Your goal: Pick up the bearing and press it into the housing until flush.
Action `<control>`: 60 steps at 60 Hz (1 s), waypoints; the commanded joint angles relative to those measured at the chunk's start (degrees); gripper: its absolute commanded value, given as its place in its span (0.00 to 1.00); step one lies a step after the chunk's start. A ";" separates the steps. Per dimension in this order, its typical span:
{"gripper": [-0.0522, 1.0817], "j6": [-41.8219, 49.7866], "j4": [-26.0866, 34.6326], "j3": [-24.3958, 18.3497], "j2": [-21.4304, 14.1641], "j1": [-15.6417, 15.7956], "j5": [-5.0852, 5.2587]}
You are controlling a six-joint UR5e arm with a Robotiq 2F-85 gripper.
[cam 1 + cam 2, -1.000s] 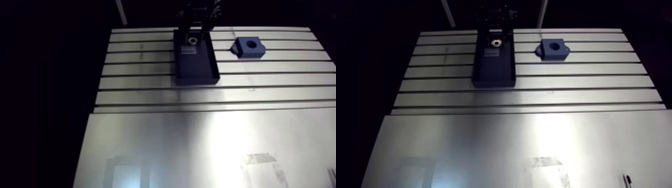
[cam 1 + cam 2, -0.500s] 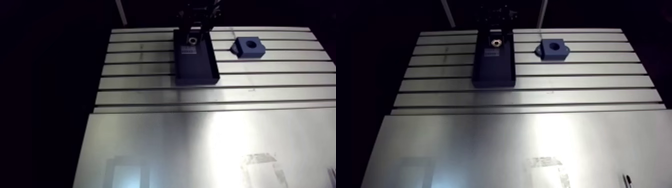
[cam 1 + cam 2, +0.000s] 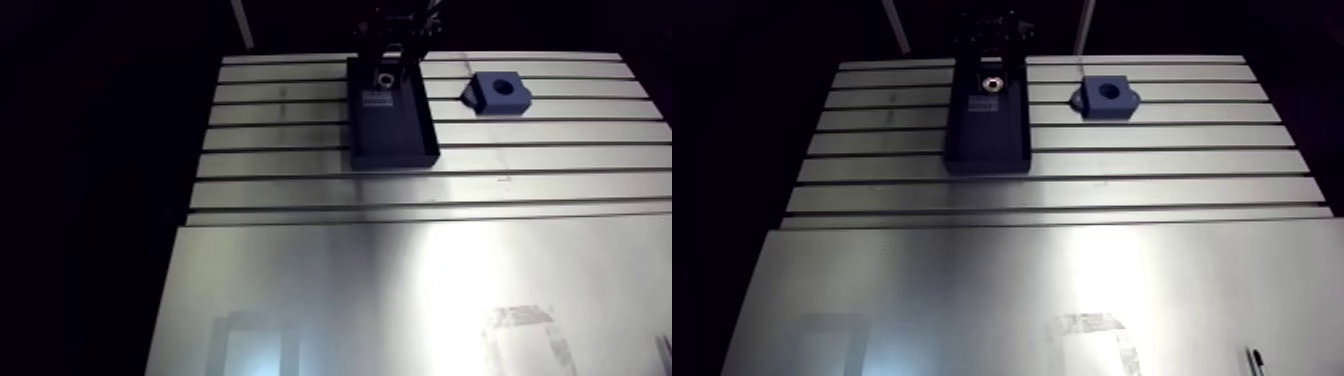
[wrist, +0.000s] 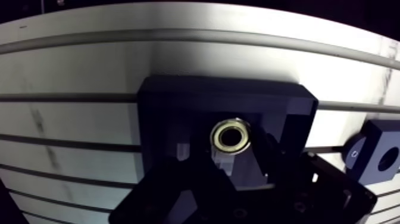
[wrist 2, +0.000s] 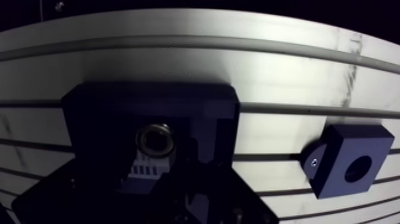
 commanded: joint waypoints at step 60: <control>0.52 0.00 0.01 -0.18 0.09 0.22 0.04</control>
